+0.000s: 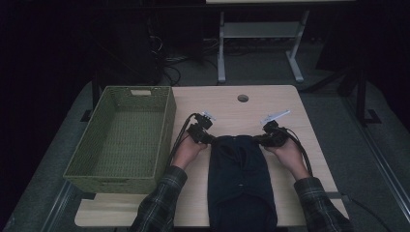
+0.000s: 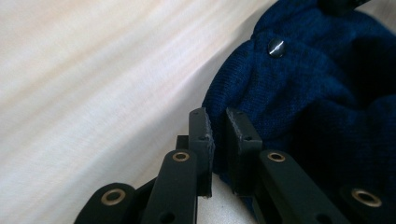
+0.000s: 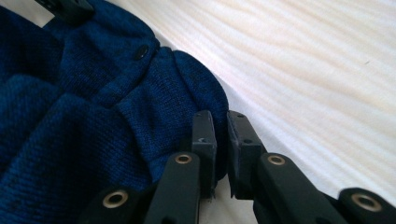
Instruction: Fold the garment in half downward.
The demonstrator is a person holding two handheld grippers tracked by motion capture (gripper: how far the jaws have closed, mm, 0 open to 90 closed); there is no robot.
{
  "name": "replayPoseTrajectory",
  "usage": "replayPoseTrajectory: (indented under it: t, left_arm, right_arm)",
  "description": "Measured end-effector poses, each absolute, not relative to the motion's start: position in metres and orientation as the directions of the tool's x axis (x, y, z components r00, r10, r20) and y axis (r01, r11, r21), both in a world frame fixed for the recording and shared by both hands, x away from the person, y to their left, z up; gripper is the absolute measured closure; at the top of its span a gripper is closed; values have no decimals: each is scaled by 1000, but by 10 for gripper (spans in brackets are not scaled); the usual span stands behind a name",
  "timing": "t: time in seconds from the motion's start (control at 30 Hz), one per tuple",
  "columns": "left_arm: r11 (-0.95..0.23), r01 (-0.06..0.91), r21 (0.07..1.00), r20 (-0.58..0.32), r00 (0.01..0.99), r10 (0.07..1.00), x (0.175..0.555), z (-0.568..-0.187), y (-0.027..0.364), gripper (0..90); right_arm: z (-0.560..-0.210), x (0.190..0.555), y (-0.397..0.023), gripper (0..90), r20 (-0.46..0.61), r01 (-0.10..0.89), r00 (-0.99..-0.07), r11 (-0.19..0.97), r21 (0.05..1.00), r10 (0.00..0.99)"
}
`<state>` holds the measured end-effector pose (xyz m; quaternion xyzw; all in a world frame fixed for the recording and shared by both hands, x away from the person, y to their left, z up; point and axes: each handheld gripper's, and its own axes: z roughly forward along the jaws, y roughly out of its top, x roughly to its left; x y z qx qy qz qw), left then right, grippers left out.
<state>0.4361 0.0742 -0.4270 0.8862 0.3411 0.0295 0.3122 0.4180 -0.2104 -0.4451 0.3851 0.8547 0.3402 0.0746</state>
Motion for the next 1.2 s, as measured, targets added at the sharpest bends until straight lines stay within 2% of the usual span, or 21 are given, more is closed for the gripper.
replayPoseTrajectory:
  t: [0.33, 0.8, 0.93, 1.2]
  left_arm:
    - [-553, 520, 651, -69, 766, 639, 448, -377, 77, 817]
    - [-546, 440, 713, 27, 761, 648, 464, -330, 76, 818]
    - [-556, 412, 722, 59, 764, 643, 454, -326, 75, 817]
    - [-547, 371, 750, 61, 786, 616, 424, -328, 81, 803]
  right_arm:
    - [-397, 432, -210, 826, 69, 545, -692, 457, 703, 719]
    - [-358, 450, -213, 828, 5, 475, -664, 417, 775, 748]
    - [-350, 444, -211, 825, -11, 448, -666, 411, 794, 746]
    - [-351, 414, -212, 808, -42, 379, -700, 420, 824, 713]
